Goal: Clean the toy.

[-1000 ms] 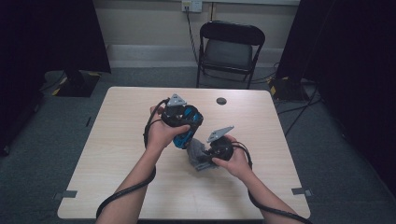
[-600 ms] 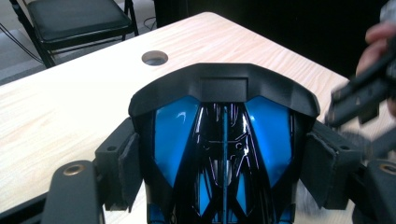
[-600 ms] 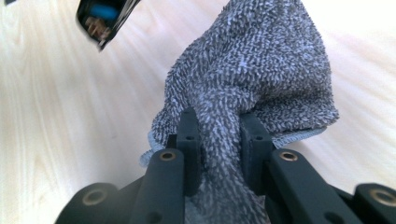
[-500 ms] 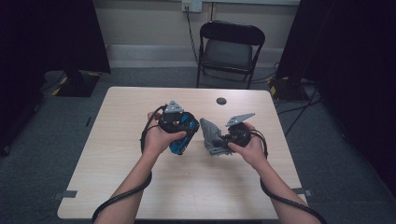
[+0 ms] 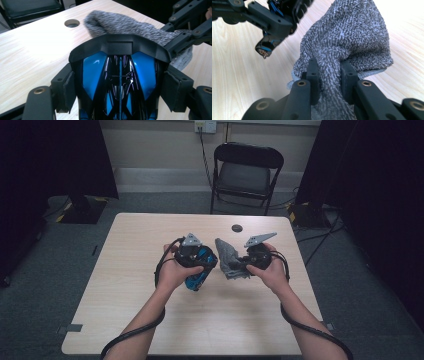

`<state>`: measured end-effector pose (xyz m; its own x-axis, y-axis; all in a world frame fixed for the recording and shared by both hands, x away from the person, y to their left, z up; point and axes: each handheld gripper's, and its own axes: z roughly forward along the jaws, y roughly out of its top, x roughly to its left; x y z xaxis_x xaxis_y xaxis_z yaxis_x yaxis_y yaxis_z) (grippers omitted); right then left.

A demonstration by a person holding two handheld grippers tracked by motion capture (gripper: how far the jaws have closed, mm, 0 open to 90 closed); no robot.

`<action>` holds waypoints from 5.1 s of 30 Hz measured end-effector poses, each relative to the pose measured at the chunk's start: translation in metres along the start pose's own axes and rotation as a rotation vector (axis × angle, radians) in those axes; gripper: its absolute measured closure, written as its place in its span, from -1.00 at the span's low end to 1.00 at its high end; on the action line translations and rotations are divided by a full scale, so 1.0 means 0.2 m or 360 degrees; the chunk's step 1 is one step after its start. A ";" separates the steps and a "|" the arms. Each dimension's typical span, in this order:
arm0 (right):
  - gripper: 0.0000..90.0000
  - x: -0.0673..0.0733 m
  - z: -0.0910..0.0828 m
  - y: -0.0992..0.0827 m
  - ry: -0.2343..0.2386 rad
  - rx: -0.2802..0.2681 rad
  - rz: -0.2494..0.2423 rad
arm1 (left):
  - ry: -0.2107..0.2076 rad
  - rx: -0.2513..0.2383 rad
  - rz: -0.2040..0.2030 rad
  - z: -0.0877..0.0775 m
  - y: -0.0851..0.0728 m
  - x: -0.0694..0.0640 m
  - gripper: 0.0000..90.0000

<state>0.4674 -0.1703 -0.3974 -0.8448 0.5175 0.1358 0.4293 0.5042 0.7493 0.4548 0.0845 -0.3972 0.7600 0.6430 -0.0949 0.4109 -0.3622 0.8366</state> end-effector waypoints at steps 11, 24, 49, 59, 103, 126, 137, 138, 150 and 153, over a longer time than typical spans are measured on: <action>0.64 0.05 0.07 0.00 0.0058 0.0011 -0.0039 | -0.0026 0.0021 0.0004 0.04 0.02 -0.02 -0.43; 0.64 0.11 0.15 -0.03 0.0106 0.0033 -0.0056 | -0.0016 0.0006 -0.0005 0.04 0.04 -0.03 -0.44; 0.63 0.19 0.27 -0.08 0.0179 0.0068 -0.0043 | 0.0002 -0.0016 -0.0016 0.04 0.07 -0.02 -0.44; 0.62 0.22 0.33 -0.12 0.0216 0.0082 -0.0027 | 0.0006 -0.0044 -0.0035 0.03 0.08 -0.01 -0.44; 0.62 0.02 0.08 -0.11 0.0006 0.0062 0.0095 | 0.0054 -0.0045 -0.0045 -0.08 0.00 0.06 -0.44; 0.62 0.03 0.03 -0.02 -0.0008 0.0022 0.0066 | 0.0029 -0.0019 -0.0022 -0.08 -0.04 0.01 -0.44; 0.62 0.12 0.09 0.03 0.0077 0.0010 -0.0008 | 0.0004 -0.0003 -0.0017 -0.04 -0.03 -0.01 -0.44; 0.62 0.13 0.10 0.03 0.0076 0.0017 -0.0018 | 0.0005 -0.0003 -0.0018 -0.03 -0.03 -0.01 -0.44; 0.62 0.15 0.15 0.03 0.0099 0.0040 -0.0005 | -0.0011 -0.0031 -0.0015 -0.03 0.00 -0.02 -0.44; 0.62 0.17 0.17 0.02 0.0119 0.0034 0.0001 | 0.0002 -0.0033 0.0000 -0.03 0.02 -0.02 -0.44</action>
<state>0.4520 -0.1274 -0.4117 -0.8656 0.4652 0.1850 0.4360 0.5188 0.7354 0.4505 0.0855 -0.3902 0.7594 0.6437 -0.0946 0.4004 -0.3479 0.8477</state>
